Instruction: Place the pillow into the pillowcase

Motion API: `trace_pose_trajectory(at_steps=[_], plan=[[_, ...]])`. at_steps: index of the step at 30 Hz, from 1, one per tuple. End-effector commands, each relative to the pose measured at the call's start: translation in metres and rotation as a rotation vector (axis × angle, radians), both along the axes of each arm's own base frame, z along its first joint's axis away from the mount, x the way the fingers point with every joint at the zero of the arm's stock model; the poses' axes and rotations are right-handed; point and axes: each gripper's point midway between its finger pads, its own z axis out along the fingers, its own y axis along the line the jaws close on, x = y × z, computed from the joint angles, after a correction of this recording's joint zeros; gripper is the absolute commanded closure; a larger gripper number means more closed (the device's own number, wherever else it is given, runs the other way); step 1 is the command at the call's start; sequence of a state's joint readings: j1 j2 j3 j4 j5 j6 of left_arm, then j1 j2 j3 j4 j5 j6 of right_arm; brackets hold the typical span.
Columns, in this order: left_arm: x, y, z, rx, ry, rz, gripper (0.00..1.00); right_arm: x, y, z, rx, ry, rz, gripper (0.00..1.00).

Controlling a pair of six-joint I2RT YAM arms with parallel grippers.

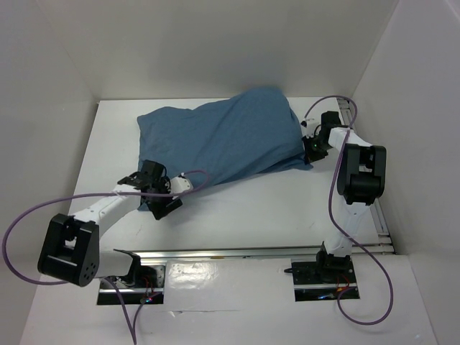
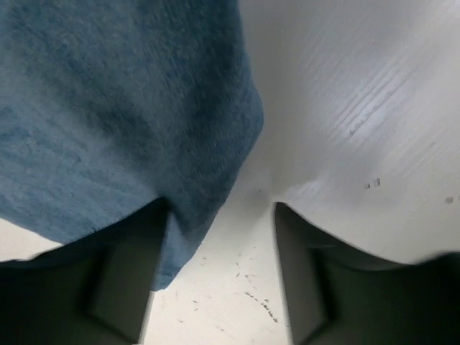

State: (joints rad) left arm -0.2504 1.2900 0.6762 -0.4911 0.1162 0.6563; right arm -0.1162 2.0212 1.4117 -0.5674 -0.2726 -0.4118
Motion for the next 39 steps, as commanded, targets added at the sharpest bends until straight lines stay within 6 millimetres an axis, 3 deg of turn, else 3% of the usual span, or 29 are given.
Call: trace_pose_trajectory(at_steps=[1,4,5,7,10,12,14,15,16,17,19,20,22,23,24,25,26,28,29,31,32,34,35,36,37,38,39], plan=[[0.023,-0.006,0.007,-0.008,-0.038,0.001,0.33,-0.013,-0.011,0.011,-0.029,0.030,-0.030,1.00],[0.024,-0.007,0.000,-0.004,0.005,0.019,0.59,-0.015,-0.011,0.013,-0.033,0.027,-0.021,1.00],[0.029,-0.005,0.002,-0.010,0.002,0.040,0.84,-0.015,-0.011,0.013,-0.033,0.027,-0.021,1.00],[0.032,-0.001,0.005,-0.003,-0.005,0.054,1.00,-0.014,-0.015,0.016,-0.034,0.018,-0.031,1.00],[0.041,0.005,0.020,-0.019,-0.032,0.103,1.00,-0.017,-0.025,0.020,-0.007,0.012,-0.048,1.00],[0.047,0.014,0.033,-0.035,-0.050,0.167,1.00,-0.015,-0.032,0.039,0.055,-0.027,-0.049,1.00],[0.059,0.017,0.063,-0.066,-0.102,0.203,1.00,-0.011,-0.040,0.059,0.112,-0.077,-0.051,1.00],[0.067,0.022,0.073,-0.085,-0.124,0.257,1.00,-0.014,-0.055,0.069,0.139,-0.097,-0.078,1.00],[0.072,0.026,0.083,-0.096,-0.135,0.287,1.00,-0.013,-0.051,0.088,0.209,-0.146,-0.055,1.00],[0.086,0.025,0.109,-0.136,-0.184,0.306,1.00,-0.009,-0.056,0.106,0.236,-0.187,-0.056,1.00],[0.091,0.032,0.128,-0.178,-0.172,0.385,1.00,-0.007,-0.065,0.131,0.274,-0.247,-0.063,1.00],[0.104,0.033,0.158,-0.214,-0.233,0.404,1.00,0.001,-0.072,0.149,0.269,-0.296,-0.059,1.00],[0.116,0.039,0.176,-0.252,-0.239,0.489,1.00,0.006,-0.081,0.175,0.313,-0.353,-0.077,1.00],[0.130,0.042,0.208,-0.284,-0.313,0.507,1.00,0.008,-0.085,0.187,0.328,-0.372,-0.088,1.00],[0.134,0.039,0.220,-0.316,-0.317,0.528,1.00,0.016,-0.090,0.214,0.323,-0.437,-0.080,1.00],[0.140,0.042,0.228,-0.327,-0.327,0.548,1.00,0.016,-0.089,0.229,0.359,-0.452,-0.094,1.00],[0.147,0.040,0.256,-0.362,-0.378,0.564,1.00,0.023,-0.090,0.256,0.353,-0.510,-0.084,1.00],[0.155,0.042,0.282,-0.380,-0.431,0.571,1.00,0.027,-0.086,0.290,0.391,-0.562,-0.093,1.00],[0.163,0.043,0.307,-0.398,-0.484,0.578,1.00,0.033,-0.086,0.323,0.383,-0.639,-0.069,1.00],[0.171,0.046,0.338,-0.414,-0.554,0.594,1.00,0.039,-0.085,0.351,0.411,-0.677,-0.074,1.00],[0.179,0.049,0.374,-0.435,-0.637,0.601,1.00,0.039,-0.090,0.392,0.373,-0.775,-0.059,1.00],[0.180,0.059,0.415,-0.460,-0.736,0.649,1.00,0.033,-0.096,0.427,0.400,-0.837,-0.070,1.00],[0.172,0.061,0.451,-0.490,-0.827,0.648,1.00,0.027,-0.099,0.449,0.391,-0.891,-0.067,1.00],[0.174,0.061,0.456,-0.504,-0.842,0.650,1.00,0.024,-0.103,0.456,0.393,-0.912,-0.083,1.00],[0.168,0.061,0.460,-0.502,-0.861,0.640,1.00,0.011,-0.099,0.486,0.367,-0.999,-0.067,1.00],[0.171,0.060,0.431,-0.451,-0.801,0.648,1.00,0.016,-0.104,0.456,0.391,-0.946,-0.104,1.00],[0.170,0.060,0.423,-0.411,-0.795,0.652,1.00,0.014,-0.105,0.453,0.363,-0.962,-0.101,1.00]])
